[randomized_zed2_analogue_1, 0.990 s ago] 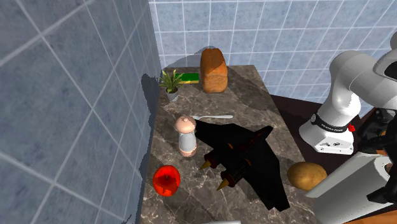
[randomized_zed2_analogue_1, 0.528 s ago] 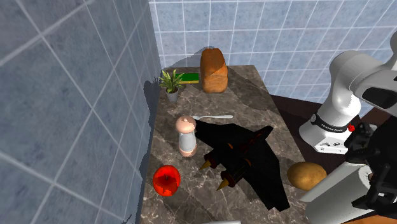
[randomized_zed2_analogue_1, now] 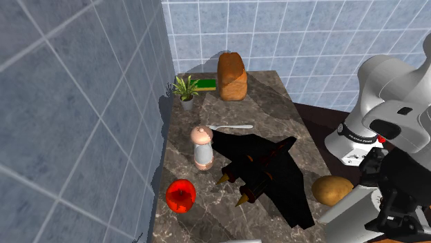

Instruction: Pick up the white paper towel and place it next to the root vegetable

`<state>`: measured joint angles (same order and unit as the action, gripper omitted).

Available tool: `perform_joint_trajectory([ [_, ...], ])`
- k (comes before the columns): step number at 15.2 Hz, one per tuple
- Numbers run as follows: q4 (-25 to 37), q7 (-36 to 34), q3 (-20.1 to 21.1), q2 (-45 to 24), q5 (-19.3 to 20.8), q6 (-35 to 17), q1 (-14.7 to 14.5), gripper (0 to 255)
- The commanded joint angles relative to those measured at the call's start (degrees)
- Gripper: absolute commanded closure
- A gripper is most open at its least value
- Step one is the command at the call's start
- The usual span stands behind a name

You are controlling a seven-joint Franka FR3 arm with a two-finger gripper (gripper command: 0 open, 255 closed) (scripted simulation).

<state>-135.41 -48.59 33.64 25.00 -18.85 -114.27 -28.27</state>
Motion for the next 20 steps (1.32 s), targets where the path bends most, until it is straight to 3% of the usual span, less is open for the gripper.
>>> perform_joint_trajectory([
  [1,-1.25,-0.04,0.49,-0.46,-0.19,-1.76,-0.07,255],
  [8,-4.84,-0.04,2.05,-2.78,-0.41,-7.61,0.05,255],
  [15,-4.84,-0.05,2.05,-2.78,-0.41,-7.61,0.04,255],
  [16,-4.84,-0.05,2.05,-2.78,-0.41,-7.61,0.04,0],
  [20,-4.84,-0.05,2.05,-2.79,-0.41,-7.61,0.04,0],
])
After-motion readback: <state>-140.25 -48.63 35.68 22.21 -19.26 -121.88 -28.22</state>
